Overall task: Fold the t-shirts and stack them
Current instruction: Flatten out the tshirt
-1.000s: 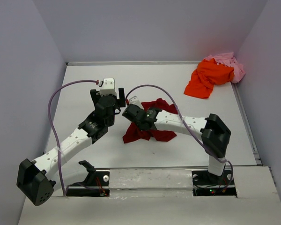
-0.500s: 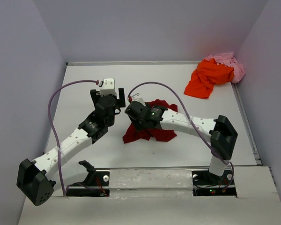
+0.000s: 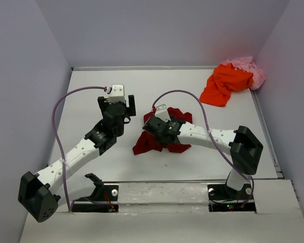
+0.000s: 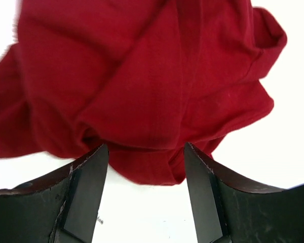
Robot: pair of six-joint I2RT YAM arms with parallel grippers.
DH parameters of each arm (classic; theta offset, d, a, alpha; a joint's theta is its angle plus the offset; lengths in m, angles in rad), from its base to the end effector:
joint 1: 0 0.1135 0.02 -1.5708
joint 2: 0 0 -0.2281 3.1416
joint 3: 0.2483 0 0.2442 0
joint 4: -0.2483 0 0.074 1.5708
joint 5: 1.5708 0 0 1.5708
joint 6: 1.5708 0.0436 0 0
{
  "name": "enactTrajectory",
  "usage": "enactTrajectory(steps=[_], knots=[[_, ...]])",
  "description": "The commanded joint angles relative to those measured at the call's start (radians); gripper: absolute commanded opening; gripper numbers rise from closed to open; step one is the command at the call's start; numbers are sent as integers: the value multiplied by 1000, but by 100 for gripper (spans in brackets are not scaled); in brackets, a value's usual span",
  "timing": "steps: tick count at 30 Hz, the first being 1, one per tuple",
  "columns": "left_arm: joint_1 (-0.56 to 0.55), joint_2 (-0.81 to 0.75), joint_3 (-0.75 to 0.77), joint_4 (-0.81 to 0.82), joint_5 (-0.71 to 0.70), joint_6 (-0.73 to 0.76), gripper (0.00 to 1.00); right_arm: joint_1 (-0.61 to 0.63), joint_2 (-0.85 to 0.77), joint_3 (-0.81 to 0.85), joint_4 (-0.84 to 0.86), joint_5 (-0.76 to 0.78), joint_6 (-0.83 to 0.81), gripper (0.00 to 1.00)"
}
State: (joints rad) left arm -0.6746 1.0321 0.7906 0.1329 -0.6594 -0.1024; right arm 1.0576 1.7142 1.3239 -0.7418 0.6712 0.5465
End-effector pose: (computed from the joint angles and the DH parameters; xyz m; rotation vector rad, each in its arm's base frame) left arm 0.2158 -0.1384 0.2992 -0.0193 1.6566 -0.0365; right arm 0.1907 0.2831 0.2068 -0.4190 2.3299 -0.1941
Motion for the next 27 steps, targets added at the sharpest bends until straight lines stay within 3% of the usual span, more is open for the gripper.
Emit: enactTrajectory(steps=[1, 15, 27], knots=[[-5, -21, 22, 33, -13, -8, 99, -34, 7, -28, -5, 88, 121, 66], [-5, -26, 21, 37, 3, -8, 99, -114, 28, -65, 55, 65, 102, 63], [-5, -24, 18, 39, 3, -6, 99, -114, 64, -69, 131, -42, 73, 34]])
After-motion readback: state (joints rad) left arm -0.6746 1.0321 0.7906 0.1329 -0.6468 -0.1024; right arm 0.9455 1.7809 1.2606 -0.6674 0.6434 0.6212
